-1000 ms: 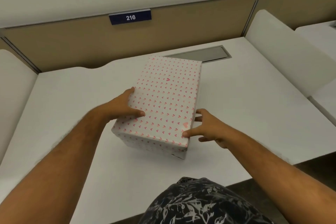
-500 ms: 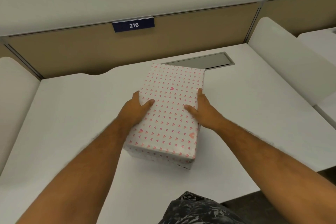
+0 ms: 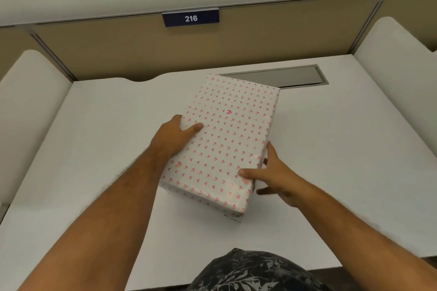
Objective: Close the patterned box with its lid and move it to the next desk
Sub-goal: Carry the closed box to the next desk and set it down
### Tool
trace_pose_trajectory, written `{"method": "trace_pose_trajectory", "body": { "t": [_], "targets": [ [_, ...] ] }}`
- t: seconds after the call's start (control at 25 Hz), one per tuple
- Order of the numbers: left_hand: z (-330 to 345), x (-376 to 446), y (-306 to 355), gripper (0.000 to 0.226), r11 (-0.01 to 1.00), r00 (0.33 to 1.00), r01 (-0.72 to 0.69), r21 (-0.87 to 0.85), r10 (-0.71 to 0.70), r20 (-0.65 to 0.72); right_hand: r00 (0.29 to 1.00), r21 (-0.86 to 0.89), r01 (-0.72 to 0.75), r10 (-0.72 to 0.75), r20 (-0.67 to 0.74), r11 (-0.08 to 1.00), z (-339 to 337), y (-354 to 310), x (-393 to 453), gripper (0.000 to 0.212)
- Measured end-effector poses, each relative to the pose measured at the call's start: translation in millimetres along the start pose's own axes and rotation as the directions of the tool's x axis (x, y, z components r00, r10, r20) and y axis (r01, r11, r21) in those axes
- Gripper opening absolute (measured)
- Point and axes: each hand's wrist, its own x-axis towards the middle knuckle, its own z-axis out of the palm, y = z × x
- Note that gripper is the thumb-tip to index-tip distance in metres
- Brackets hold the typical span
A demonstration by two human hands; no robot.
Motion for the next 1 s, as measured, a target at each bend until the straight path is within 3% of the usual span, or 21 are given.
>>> {"method": "trace_pose_trajectory", "body": {
  "t": [0.08, 0.2, 0.36, 0.56, 1.0],
  "targets": [
    [-3, 2, -2, 0.114, 1.0, 1.0, -0.005, -0.015, 0.005, 0.012, 0.998, 0.074, -0.067, 0.066, 0.02, 0.995, 4, 13, -5, 0.113],
    [-12, 4, -9, 0.107, 0.991, 0.993, -0.018, -0.133, 0.034, 0.114, 0.999, 0.12, -0.034, 0.035, -0.01, 0.992, 6, 13, -1, 0.093],
    [-28, 4, -28, 0.102, 0.968, 0.968, -0.071, -0.242, 0.125, 0.217, 0.999, 0.116, -0.017, 0.022, -0.047, 0.993, 15, 6, 2, 0.091],
    [-79, 4, -90, 0.096, 0.913, 0.979, -0.184, -0.363, 0.202, 0.012, 0.995, 0.093, 0.096, -0.092, -0.05, 0.991, 82, -29, 32, 0.087],
    [-265, 43, -296, 0.078, 0.849, 0.946, -0.194, -0.491, 0.03, -0.323, 0.952, 0.011, 0.257, -0.255, 0.171, 0.966, 339, -146, 162, 0.081]
  ]
}}
